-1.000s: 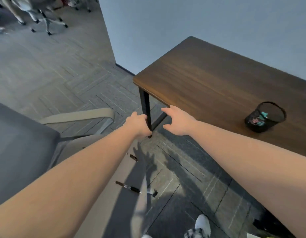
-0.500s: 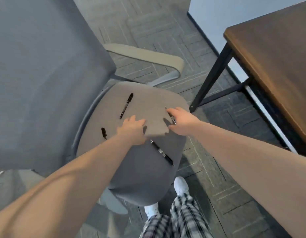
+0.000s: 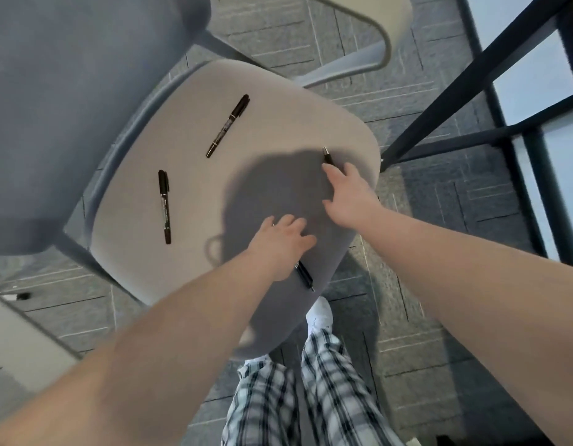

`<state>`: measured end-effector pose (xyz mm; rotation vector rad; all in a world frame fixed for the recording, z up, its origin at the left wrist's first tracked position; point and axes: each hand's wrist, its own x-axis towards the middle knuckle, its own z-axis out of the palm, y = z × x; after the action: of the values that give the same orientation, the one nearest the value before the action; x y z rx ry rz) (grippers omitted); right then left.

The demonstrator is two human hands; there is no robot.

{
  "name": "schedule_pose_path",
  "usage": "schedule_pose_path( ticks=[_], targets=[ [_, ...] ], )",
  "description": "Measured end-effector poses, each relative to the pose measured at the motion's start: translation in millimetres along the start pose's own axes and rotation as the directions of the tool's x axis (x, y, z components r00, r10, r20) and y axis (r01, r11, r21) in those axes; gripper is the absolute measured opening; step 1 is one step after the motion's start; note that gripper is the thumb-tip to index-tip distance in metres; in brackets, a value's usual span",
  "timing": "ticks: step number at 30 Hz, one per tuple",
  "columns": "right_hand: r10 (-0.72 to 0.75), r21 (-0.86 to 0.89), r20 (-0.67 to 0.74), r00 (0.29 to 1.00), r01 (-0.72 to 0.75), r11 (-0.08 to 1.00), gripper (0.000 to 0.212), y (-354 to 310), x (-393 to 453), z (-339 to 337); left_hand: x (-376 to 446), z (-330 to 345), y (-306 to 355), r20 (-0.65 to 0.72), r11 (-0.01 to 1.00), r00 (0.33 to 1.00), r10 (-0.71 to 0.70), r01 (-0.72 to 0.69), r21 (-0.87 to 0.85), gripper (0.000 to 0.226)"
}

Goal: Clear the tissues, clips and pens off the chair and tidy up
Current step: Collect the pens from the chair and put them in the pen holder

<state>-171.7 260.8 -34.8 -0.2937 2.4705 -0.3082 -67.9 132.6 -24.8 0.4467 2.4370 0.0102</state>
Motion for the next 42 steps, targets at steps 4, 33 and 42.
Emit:
schedule_pose_path(
  ticks=[4, 33, 42],
  targets=[
    [-0.033, -0.069, -0.137, 0.99, 0.023, 0.997, 0.059, 1.5, 5.2, 5.3, 9.4, 3.4, 1.2, -0.002, 0.999, 1.0, 0.028, -0.027, 0.038, 0.045],
    [-0.449, -0.35, -0.146, 0.881, 0.378, 0.857, 0.076, -157.8, 73.8, 4.7, -37.3, 29.1, -151.0, 0.077, 0.265, 0.418, -0.905, 0.697, -0.667, 0.087],
    [-0.446, -0.434, -0.096, 0.89, 0.366, 0.823, 0.051, -166.4, 94.5, 16.9, -31.0, 44.7, -162.7, 0.159, 0.203, 0.429, -0.889, 0.682, -0.703, 0.06]
  ],
)
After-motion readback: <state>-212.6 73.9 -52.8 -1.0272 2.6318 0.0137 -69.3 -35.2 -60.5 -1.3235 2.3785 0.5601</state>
